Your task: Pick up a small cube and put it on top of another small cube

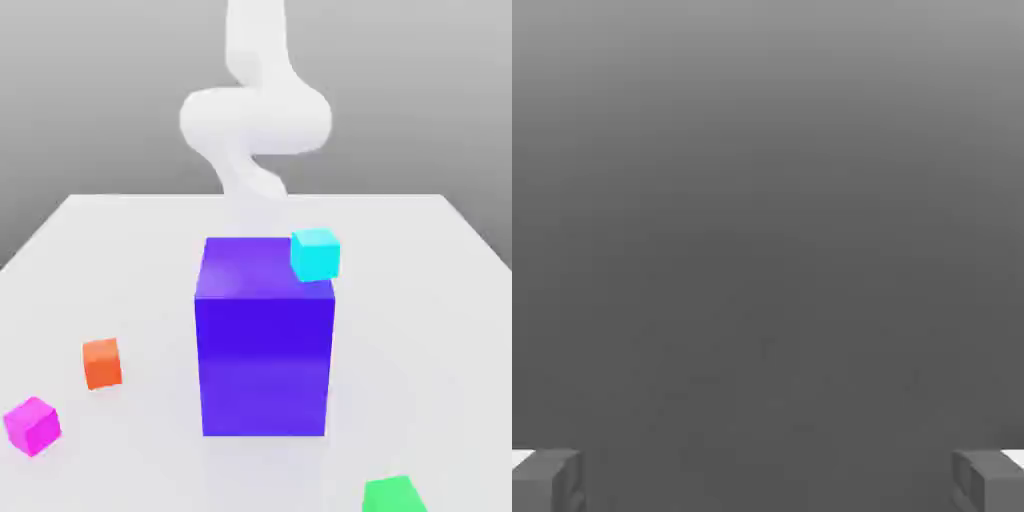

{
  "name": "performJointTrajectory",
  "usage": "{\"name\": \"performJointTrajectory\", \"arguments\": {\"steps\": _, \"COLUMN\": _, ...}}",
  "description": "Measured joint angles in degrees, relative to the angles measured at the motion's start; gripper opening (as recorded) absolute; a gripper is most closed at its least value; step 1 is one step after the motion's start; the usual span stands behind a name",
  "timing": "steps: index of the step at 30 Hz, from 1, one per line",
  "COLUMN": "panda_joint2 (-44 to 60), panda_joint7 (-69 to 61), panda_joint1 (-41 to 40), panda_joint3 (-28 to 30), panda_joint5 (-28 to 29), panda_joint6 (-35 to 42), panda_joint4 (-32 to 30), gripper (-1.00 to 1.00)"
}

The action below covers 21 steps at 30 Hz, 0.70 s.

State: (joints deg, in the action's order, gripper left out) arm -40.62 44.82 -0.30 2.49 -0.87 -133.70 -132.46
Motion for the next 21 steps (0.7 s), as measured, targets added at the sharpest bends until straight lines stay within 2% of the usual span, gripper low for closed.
{"name": "performJointTrajectory", "arguments": {"steps": 11, "panda_joint2": 23.1, "panda_joint7": -5.7, "panda_joint1": -2.1, "panda_joint3": 11.0, "panda_joint5": -5.5, "panda_joint6": -8.5, "panda_joint4": -3.0, "gripper": 0.00}}
{"name": "performJointTrajectory", "arguments": {"steps": 21, "panda_joint2": 44.0, "panda_joint7": -12.0, "panda_joint1": -8.8, "panda_joint3": 16.9, "panda_joint5": -12.2, "panda_joint6": -16.0, "panda_joint4": -5.7, "gripper": 0.00}}
